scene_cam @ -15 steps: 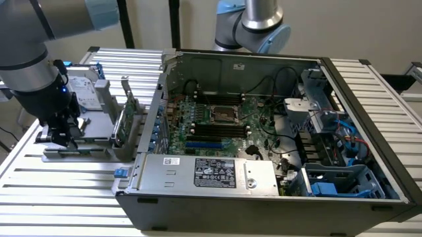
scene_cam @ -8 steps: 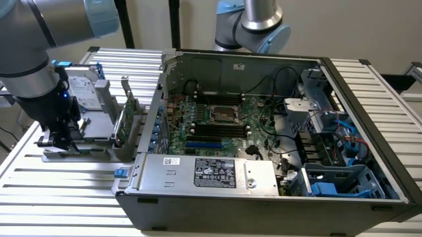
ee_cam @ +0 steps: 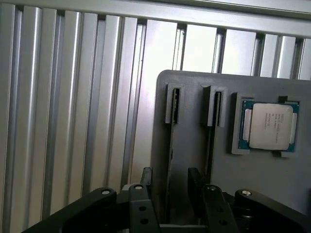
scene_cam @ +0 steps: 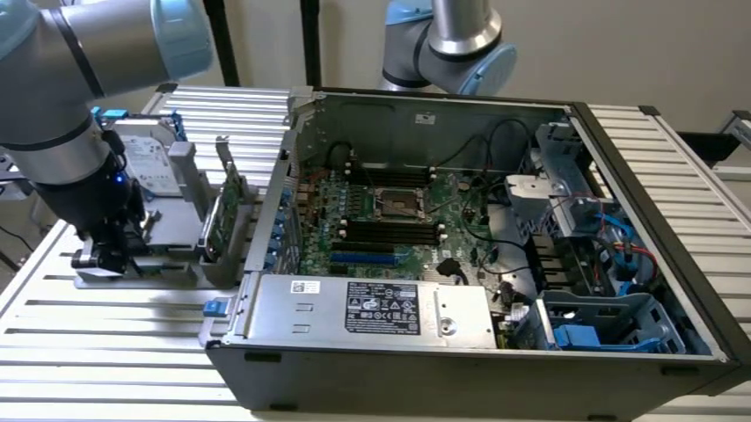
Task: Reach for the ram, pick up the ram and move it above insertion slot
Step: 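Pick up the ram and move it above insertion slot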
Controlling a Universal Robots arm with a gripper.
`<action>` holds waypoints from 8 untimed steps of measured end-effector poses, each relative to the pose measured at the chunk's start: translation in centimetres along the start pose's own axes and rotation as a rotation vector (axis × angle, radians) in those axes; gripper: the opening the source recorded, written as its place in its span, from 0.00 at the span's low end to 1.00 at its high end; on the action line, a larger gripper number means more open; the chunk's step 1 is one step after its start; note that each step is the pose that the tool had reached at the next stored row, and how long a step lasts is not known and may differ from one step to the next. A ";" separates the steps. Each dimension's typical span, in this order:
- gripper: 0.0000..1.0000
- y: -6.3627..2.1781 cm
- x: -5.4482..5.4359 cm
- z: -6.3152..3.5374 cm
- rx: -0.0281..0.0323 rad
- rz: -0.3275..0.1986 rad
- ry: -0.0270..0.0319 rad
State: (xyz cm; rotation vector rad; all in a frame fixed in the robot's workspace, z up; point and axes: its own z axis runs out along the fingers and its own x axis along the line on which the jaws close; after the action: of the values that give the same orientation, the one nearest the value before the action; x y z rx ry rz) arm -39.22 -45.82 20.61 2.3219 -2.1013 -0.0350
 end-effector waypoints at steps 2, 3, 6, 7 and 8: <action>0.42 -0.02 -0.1 0.36 -0.0001 0.000 0.0001; 0.42 -0.03 -0.1 0.55 -0.0001 0.000 0.0000; 0.42 -0.04 -0.1 1.01 0.0000 0.000 -0.0001; 0.42 -0.04 -0.1 1.08 -0.0002 0.001 0.0000; 0.40 -0.03 -0.1 1.10 -0.0005 0.001 0.0001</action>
State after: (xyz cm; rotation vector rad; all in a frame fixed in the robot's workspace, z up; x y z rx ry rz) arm -39.23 -45.71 19.51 2.3208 -2.1018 -0.0354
